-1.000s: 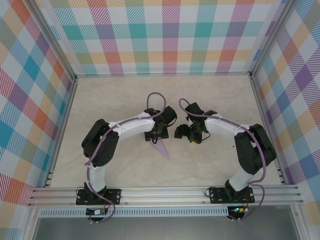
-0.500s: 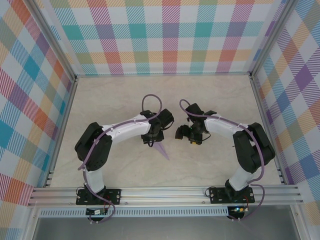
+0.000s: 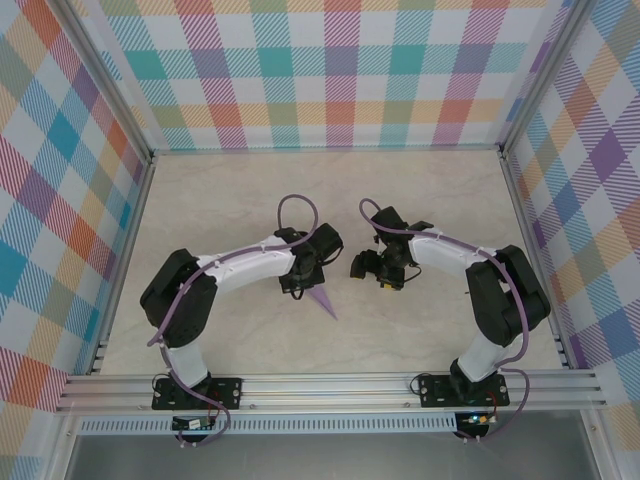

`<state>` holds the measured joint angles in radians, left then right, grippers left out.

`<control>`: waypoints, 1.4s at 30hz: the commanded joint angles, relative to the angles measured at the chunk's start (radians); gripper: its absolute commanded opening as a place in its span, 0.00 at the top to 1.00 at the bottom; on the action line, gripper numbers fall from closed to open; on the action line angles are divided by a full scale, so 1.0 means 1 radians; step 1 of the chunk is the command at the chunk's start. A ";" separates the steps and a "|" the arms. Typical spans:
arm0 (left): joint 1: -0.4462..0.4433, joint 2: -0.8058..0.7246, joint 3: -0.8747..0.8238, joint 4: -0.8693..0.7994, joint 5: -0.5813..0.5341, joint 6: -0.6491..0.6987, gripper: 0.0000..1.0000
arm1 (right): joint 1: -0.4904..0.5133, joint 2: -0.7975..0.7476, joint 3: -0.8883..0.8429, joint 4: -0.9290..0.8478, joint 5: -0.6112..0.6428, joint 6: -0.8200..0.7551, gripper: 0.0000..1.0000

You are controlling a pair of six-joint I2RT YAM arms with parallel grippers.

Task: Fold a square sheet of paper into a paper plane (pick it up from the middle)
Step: Turn over a paper plane at the center of the table.

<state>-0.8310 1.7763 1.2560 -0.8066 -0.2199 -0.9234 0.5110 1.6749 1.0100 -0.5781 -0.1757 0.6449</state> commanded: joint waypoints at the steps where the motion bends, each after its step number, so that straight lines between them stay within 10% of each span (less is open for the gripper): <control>1: -0.012 -0.082 -0.009 0.039 -0.025 0.037 0.97 | -0.005 -0.004 0.001 -0.026 -0.006 0.021 0.22; 18: 0.058 -0.302 -0.335 0.847 0.418 0.174 1.00 | -0.074 -0.191 -0.027 -0.052 0.049 0.067 0.21; 33: 0.119 -0.255 -0.521 0.930 0.350 0.071 1.00 | -0.045 -0.233 -0.088 0.131 -0.166 -0.035 0.30; 42: 0.127 -0.273 -0.582 0.884 0.300 0.043 1.00 | 0.123 -0.149 -0.020 0.084 -0.075 -0.049 0.38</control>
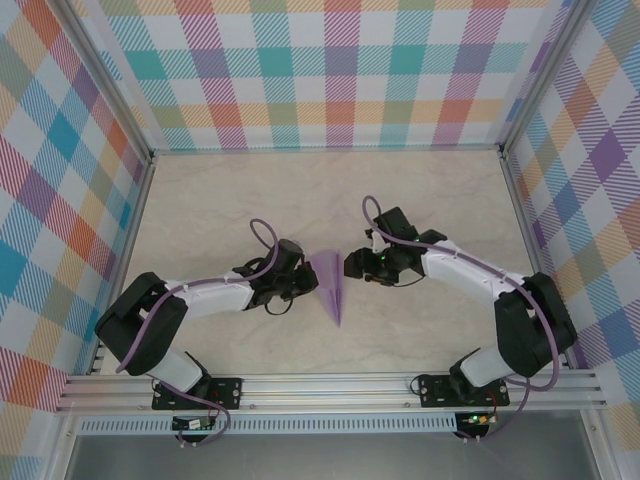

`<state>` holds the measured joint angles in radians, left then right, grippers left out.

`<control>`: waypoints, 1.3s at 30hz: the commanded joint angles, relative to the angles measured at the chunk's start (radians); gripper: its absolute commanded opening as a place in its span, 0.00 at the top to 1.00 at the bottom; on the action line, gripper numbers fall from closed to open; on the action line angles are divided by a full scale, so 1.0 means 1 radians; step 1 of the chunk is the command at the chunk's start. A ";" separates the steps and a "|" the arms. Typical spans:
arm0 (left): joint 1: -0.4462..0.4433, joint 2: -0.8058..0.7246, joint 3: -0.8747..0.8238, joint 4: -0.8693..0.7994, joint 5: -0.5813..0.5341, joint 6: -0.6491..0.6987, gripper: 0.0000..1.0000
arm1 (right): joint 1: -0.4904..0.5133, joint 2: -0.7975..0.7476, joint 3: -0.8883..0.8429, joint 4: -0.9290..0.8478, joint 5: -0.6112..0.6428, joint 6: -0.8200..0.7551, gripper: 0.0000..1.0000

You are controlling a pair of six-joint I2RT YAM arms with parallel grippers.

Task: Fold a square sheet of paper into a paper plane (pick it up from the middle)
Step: Turn over a paper plane at the center of the table, then move the paper plane to the center of the table.

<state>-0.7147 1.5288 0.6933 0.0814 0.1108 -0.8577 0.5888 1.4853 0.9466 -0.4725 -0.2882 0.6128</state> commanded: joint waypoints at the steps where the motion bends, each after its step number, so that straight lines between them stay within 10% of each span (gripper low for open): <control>1: 0.011 -0.022 -0.024 -0.001 -0.029 -0.025 1.00 | 0.060 0.051 0.051 -0.031 0.060 -0.010 0.39; 18: 0.012 -0.019 -0.025 0.049 0.023 -0.014 1.00 | 0.257 0.197 0.201 -0.145 0.264 0.007 0.54; 39: 0.012 0.008 -0.012 0.060 0.061 0.000 0.96 | 0.265 0.314 0.247 -0.168 0.237 0.036 0.55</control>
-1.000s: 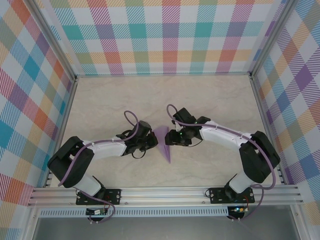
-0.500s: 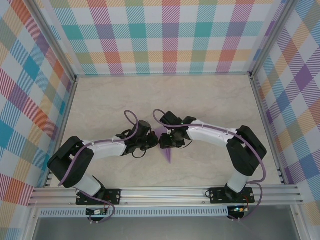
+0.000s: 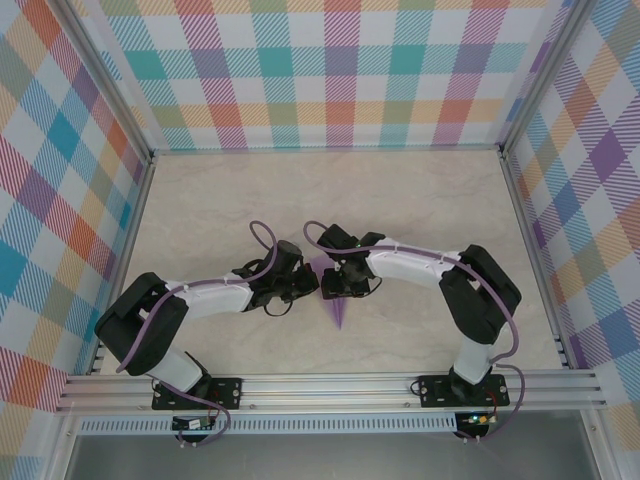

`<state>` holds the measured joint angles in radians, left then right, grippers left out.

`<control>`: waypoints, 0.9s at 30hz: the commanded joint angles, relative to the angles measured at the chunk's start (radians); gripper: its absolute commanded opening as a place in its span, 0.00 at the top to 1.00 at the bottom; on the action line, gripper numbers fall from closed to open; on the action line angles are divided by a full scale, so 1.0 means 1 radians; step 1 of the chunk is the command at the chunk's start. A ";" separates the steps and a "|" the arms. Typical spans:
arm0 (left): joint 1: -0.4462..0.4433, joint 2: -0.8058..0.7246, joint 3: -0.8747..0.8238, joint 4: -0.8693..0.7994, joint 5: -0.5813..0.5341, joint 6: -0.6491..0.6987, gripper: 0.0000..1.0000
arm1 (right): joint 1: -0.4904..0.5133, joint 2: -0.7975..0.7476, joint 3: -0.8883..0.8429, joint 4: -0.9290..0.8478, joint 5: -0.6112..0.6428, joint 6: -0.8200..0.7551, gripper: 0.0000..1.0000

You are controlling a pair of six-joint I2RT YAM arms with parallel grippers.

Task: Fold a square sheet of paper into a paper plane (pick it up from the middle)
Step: Move the paper plane to the center of the table.

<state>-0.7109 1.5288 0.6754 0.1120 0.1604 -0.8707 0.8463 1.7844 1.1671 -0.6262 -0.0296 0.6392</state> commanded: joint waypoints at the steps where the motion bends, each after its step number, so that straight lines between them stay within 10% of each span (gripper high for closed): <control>1: 0.009 0.008 0.006 0.028 0.011 0.013 0.96 | 0.007 0.015 0.026 -0.013 -0.021 0.010 0.55; 14: 0.008 -0.004 0.015 -0.009 -0.008 0.010 0.85 | 0.008 0.057 0.031 -0.026 -0.012 0.032 0.64; 27: 0.014 -0.155 0.092 -0.377 -0.237 -0.002 0.24 | 0.008 0.024 0.075 -0.138 0.175 0.044 0.91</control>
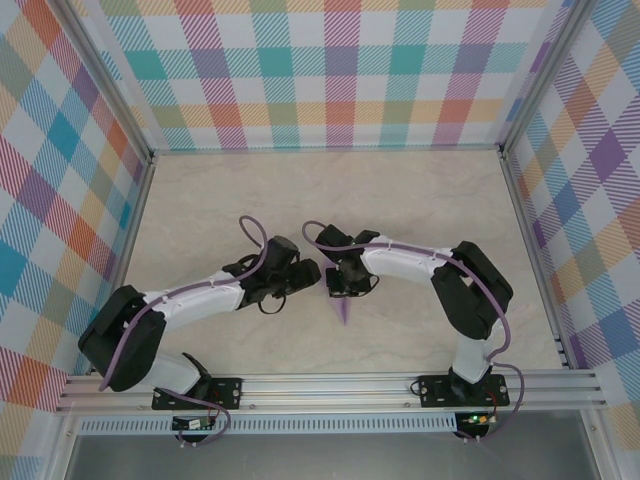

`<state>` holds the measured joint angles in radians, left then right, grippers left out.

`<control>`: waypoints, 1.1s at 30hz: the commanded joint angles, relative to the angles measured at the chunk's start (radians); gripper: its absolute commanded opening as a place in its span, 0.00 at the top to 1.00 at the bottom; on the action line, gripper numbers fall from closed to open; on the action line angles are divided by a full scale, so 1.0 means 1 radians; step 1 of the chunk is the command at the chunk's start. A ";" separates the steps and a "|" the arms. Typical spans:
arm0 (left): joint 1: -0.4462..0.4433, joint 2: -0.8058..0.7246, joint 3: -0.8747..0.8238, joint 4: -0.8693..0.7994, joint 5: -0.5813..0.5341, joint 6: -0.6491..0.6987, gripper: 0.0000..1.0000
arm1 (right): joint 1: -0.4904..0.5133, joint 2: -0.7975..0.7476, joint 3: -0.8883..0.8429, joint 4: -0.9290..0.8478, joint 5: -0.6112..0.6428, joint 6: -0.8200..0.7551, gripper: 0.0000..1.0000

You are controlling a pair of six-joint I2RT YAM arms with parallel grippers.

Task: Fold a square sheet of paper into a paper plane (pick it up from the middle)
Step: Move the paper plane to the center of the table.

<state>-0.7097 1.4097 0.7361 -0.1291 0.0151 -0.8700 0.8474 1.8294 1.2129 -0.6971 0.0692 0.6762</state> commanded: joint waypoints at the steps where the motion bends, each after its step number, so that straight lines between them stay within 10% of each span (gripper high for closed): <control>1: 0.014 -0.043 0.037 -0.176 -0.110 -0.005 0.22 | 0.007 -0.017 0.034 -0.078 0.093 0.006 0.91; 10: 0.019 -0.057 0.065 -0.320 -0.214 -0.032 0.01 | 0.003 0.044 0.049 -0.078 0.106 0.005 0.89; 33: 0.027 -0.031 0.080 -0.360 -0.222 -0.027 0.00 | -0.039 0.032 0.091 -0.077 0.110 0.013 0.88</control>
<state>-0.6968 1.3750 0.7841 -0.4461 -0.1783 -0.8974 0.8295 1.8992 1.2541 -0.7555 0.1650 0.6926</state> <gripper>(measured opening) 0.998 0.118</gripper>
